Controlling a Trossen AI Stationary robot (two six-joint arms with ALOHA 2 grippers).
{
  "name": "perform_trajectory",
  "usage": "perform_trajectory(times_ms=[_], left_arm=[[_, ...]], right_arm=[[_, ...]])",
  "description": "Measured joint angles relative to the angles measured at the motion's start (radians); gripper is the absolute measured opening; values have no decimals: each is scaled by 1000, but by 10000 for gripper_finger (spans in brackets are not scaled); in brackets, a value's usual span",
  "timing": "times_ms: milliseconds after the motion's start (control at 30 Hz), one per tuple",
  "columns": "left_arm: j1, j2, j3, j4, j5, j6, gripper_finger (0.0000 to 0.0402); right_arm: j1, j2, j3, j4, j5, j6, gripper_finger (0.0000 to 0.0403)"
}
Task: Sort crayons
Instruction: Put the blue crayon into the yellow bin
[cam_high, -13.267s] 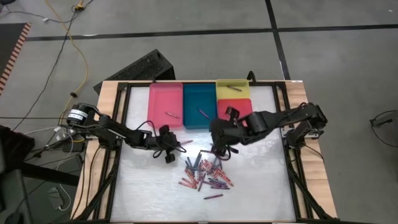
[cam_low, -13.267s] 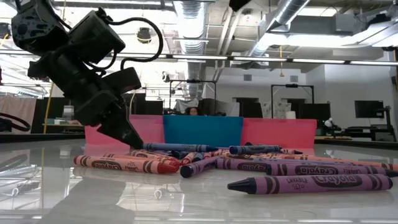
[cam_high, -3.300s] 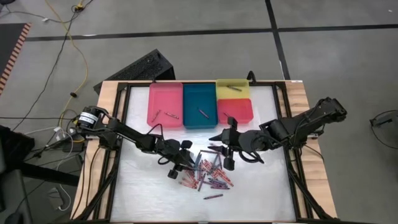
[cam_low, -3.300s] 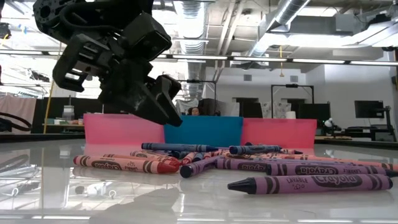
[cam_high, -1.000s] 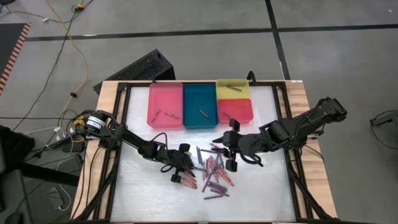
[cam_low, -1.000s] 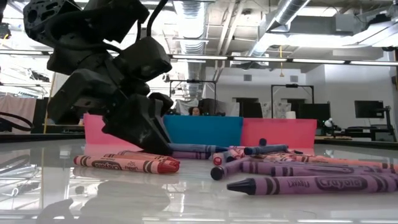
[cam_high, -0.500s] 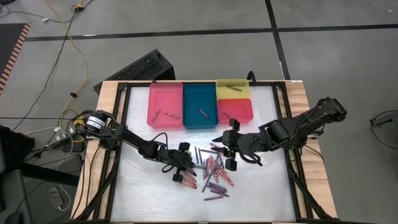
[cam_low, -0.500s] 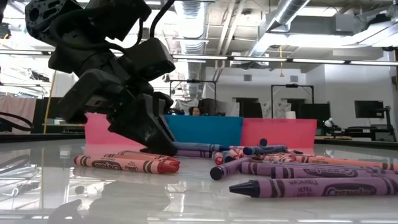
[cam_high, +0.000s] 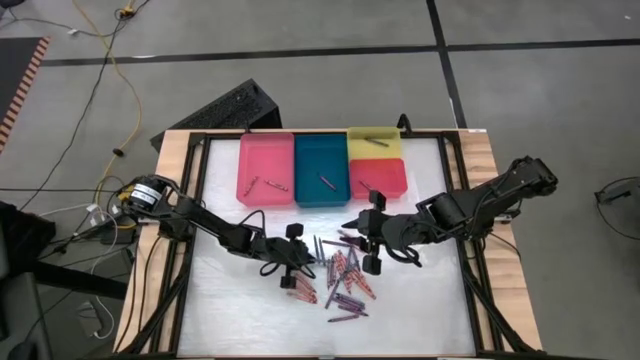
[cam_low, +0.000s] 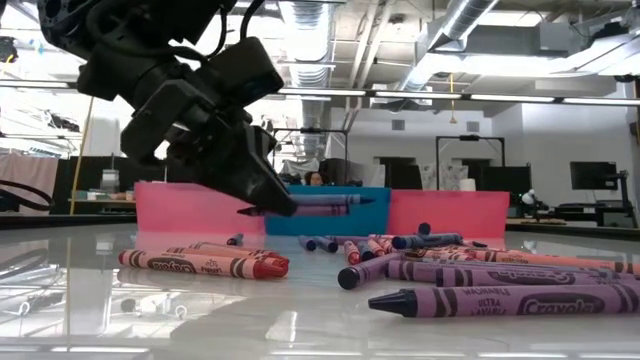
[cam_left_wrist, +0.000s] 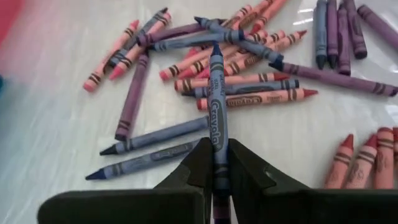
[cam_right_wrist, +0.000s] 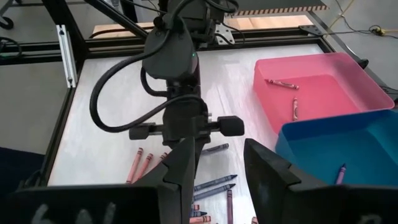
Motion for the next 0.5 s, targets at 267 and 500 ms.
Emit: perform_trajectory(times_ms=[267,500], left_arm=[[0,0,0,-91,-33,-20,67],[0,0,0,-98,-28,-14,61]], right_arm=[[0,0,0,0,0,0,133],[0,0,0,1,0,0,133]])
